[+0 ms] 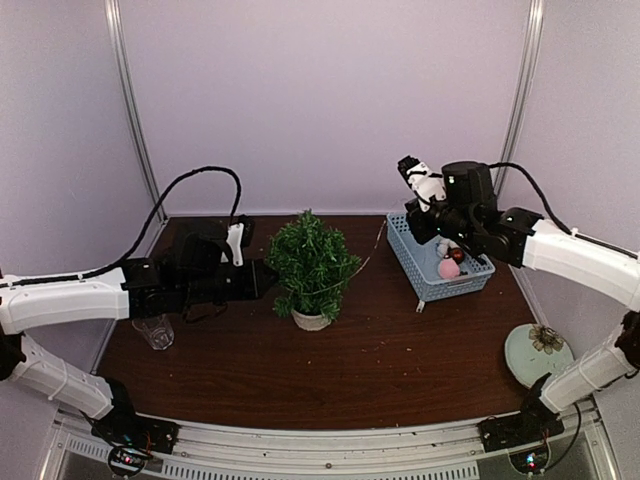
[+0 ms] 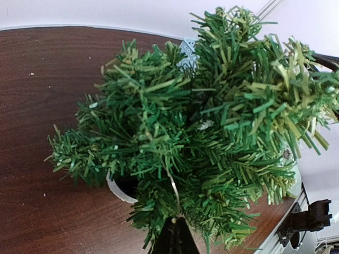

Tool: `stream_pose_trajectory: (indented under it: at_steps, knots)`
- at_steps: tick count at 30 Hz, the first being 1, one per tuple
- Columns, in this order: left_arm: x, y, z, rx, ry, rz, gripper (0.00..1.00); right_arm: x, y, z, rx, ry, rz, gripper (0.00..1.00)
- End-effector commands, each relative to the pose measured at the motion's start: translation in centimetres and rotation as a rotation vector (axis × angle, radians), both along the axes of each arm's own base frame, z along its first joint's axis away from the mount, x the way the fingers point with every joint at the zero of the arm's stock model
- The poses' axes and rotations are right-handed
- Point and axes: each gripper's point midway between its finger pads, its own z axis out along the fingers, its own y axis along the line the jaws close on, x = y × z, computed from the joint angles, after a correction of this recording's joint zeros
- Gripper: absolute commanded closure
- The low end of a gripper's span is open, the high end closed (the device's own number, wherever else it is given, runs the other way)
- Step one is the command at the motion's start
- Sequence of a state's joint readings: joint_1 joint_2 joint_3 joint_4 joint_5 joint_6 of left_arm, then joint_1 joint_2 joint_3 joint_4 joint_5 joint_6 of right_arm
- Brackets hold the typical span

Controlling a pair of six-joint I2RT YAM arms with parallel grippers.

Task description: Decorate the small christmas tree

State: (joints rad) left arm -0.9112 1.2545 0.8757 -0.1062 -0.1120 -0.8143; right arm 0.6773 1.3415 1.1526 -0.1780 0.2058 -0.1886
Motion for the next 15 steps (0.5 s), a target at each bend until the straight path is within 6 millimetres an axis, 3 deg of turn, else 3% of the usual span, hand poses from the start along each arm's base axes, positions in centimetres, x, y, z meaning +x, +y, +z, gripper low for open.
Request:
stream_pose_trajectory:
  at_steps: [1, 8, 15]
  knots:
    - [0.7, -0.4, 1.4, -0.035, -0.032, 0.010, 1.00, 1.8, 2.6, 1.6, 0.004, -0.037, 0.079, 1.00]
    - [0.5, 0.1, 1.0, -0.029, -0.032, 0.022, 1.00, 2.7, 4.8, 3.7, 0.041, -0.078, 0.145, 1.00]
    - [0.5, 0.1, 0.5, -0.018, -0.029, 0.015, 1.00, 4.9, 7.5, 2.2, -0.008, -0.062, 0.216, 1.00]
